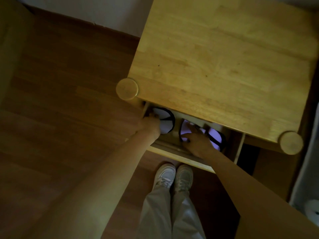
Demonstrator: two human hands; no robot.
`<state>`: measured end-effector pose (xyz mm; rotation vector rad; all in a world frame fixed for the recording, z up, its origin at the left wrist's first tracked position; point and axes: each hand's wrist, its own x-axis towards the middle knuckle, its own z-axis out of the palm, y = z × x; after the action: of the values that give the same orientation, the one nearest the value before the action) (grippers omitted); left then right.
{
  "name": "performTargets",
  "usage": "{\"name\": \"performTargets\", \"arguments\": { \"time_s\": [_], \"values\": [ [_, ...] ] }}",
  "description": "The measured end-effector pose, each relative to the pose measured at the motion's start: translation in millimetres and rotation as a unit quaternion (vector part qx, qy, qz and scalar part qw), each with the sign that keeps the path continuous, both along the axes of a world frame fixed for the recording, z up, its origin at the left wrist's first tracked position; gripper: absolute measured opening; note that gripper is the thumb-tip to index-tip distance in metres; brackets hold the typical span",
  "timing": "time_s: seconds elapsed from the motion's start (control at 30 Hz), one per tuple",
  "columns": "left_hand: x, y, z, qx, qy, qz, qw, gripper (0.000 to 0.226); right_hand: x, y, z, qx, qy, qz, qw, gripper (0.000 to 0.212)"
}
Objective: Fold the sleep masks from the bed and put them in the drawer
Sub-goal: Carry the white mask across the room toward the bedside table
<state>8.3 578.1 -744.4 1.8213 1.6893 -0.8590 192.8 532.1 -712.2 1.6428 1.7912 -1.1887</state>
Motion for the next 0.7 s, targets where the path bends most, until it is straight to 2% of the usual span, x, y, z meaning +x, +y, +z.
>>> {"name": "performTargets", "arguments": {
  "time_s": [0.07,0.2,0.3,0.43,0.57,0.7],
  "values": [
    [3,1,25,0.006,-0.014,-0.011,1.0,0.052,-4,3,17,0.025,0.056,-0.055,0.997,0.037],
    [2,0,104,0.028,-0.102,0.003,0.994,0.024,-10,8,74,0.026,0.147,-0.114,0.982,0.037],
    [-4,3,171,0.041,-0.148,0.001,0.988,0.027,-11,20,134,0.039,0.152,-0.093,0.983,0.032],
    [-14,17,271,0.107,-0.186,-0.016,0.977,0.024,-3,46,235,0.097,0.152,-0.093,0.979,0.03],
    [-13,29,379,0.17,-0.222,0.004,0.96,0.023,10,62,348,0.175,0.157,-0.093,0.968,0.026],
    [-6,32,497,0.249,-0.248,-0.018,0.936,0.021,20,59,470,0.277,0.156,-0.071,0.945,0.029]
  ]
}}
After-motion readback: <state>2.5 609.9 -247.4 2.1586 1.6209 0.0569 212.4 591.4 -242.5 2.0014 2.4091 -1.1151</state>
